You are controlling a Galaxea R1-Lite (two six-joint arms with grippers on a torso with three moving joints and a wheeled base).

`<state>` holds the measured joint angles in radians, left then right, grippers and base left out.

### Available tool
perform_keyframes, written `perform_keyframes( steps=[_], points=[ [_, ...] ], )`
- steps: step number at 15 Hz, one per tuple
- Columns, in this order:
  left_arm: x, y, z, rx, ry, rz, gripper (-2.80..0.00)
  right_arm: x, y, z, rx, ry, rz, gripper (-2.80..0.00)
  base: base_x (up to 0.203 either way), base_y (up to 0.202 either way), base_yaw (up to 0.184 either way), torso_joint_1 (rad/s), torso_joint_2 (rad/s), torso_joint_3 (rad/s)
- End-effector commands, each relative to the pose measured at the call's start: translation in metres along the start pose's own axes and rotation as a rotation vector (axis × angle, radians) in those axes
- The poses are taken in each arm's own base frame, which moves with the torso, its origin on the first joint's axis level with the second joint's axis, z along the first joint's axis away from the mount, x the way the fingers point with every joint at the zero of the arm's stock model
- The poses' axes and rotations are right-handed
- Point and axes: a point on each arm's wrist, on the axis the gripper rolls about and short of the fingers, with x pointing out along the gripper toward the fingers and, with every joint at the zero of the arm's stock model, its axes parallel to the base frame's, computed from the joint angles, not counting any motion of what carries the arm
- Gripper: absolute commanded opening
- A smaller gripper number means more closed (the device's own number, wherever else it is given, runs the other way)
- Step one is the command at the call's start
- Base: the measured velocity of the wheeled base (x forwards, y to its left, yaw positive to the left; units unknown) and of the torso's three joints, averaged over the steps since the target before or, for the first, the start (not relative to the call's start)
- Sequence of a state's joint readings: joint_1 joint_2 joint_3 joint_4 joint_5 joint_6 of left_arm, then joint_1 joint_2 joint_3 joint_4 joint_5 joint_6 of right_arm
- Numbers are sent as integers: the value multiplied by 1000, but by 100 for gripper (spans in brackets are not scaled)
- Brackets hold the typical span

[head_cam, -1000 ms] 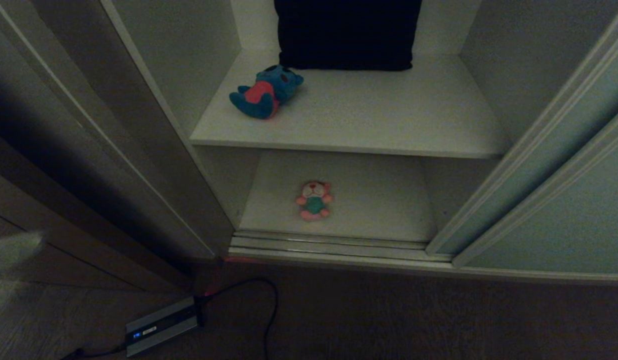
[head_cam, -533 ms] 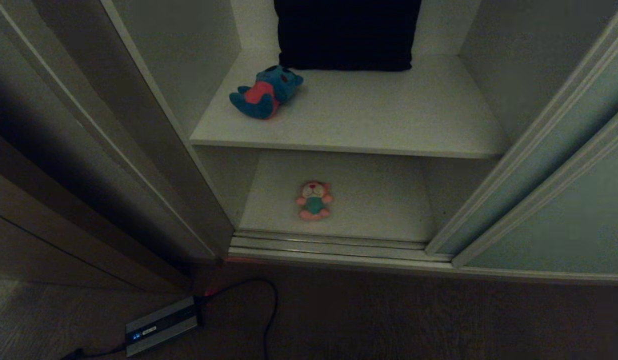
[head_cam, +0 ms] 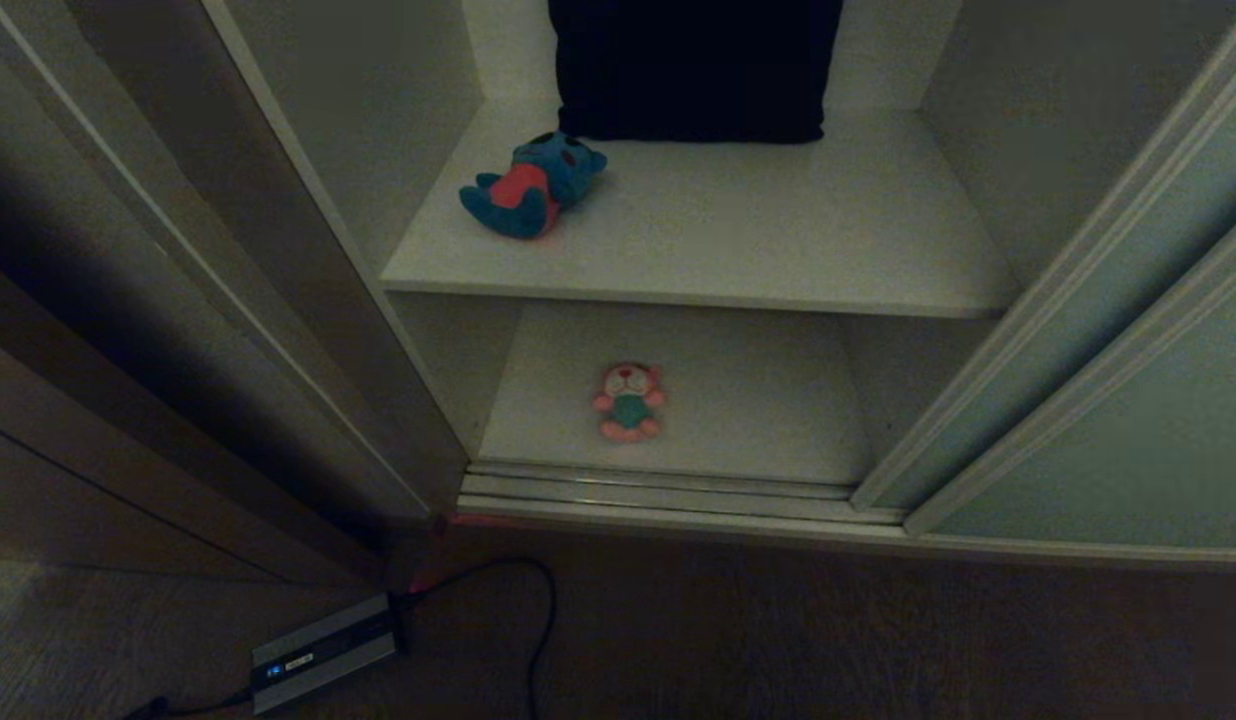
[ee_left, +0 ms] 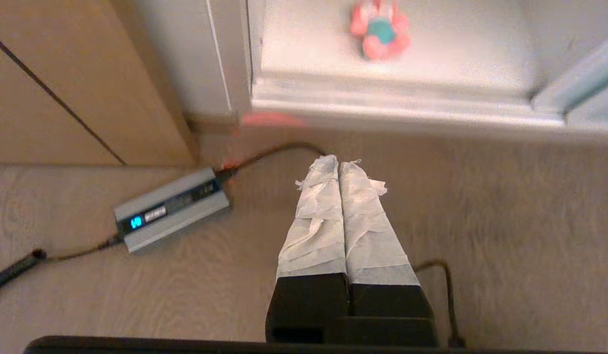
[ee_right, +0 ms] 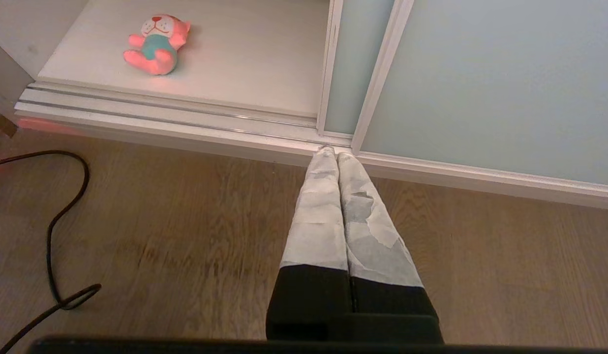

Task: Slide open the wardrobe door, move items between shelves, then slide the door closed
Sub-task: Place the pink doll on the higher shelf

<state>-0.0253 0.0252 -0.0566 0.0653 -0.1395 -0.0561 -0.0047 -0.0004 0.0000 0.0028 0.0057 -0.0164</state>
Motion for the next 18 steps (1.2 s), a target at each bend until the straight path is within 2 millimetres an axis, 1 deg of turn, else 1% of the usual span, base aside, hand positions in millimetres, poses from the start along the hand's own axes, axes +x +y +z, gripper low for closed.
perform_keyframes(
  steps=[1,3,6,9,12,14,18],
  points=[
    [-2,0,0,6,-29,2,-280,0,0,-1,0,2,1,-280,0,0,0,0,0,0],
    [-3,0,0,4,-26,2,-280,0,0,-1,0,2,1,-280,0,0,0,0,0,0],
    [-3,0,0,75,-21,42,-280,0,0,-1,0,4,1,-280,0,0,0,-1,1,-75],
    [-4,0,0,75,-7,47,-280,0,0,-1,0,4,1,-280,0,0,0,0,-1,-181],
    [-2,2,-5,118,18,104,-280,0,0,-1,0,4,1,-280,0,0,0,1,3,-196],
    [-1,3,-8,161,26,106,-280,0,0,-1,0,4,1,-280,0,0,0,6,2,-199],
    [-1,2,-9,159,36,100,-280,0,0,-1,0,2,1,-280,0,0,0,3,5,-199]
  ],
)
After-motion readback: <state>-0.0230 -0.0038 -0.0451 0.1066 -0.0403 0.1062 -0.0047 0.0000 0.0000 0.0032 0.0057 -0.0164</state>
